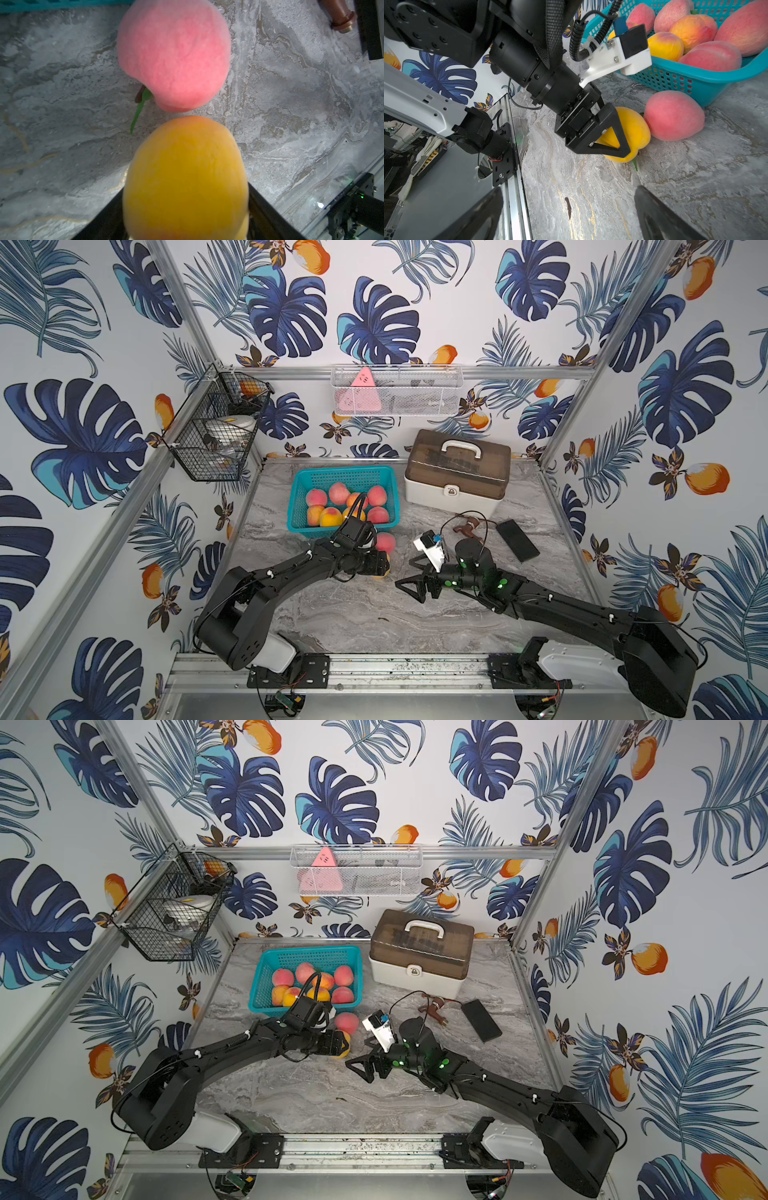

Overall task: Put the peaches into the basket
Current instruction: Pick up the peach from the center of the board.

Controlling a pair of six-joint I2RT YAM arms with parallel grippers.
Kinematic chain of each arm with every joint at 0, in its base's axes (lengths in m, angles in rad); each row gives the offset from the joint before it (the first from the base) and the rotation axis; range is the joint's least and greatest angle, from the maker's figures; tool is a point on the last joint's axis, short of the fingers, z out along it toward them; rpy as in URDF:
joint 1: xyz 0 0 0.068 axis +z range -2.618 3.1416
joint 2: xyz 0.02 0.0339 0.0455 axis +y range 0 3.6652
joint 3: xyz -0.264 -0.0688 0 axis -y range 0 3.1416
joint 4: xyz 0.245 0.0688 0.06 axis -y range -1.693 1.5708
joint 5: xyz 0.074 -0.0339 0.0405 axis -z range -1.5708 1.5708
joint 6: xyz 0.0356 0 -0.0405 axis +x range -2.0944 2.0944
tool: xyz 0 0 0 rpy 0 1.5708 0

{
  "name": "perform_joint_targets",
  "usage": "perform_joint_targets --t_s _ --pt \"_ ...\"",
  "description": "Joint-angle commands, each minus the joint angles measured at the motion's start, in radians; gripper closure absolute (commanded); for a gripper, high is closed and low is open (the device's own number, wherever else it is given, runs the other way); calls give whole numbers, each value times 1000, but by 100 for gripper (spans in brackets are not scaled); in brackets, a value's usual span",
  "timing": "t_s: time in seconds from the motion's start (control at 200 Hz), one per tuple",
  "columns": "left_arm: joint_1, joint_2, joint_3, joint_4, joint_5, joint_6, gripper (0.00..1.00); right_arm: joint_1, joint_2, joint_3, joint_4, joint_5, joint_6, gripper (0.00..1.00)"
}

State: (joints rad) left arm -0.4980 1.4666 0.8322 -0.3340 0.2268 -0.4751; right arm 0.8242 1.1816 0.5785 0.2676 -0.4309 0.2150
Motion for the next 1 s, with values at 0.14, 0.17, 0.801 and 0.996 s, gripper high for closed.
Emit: perform_joint_targets --t_s 0.14,0.17,0.801,0.996 --pt "-14 -71 44 -117 -18 7 28 -14 -29 50 -64 30 1 0" --pt "-14 -80 53 -132 -18 9 29 -18 -31 59 -73 32 -2 0" --pt "-1 -22 397 -344 -66 103 28 -111 73 321 -148 -59 -60 0" --pt "56 52 481 -346 -30 131 27 -154 133 390 -162 -91 -65 0"
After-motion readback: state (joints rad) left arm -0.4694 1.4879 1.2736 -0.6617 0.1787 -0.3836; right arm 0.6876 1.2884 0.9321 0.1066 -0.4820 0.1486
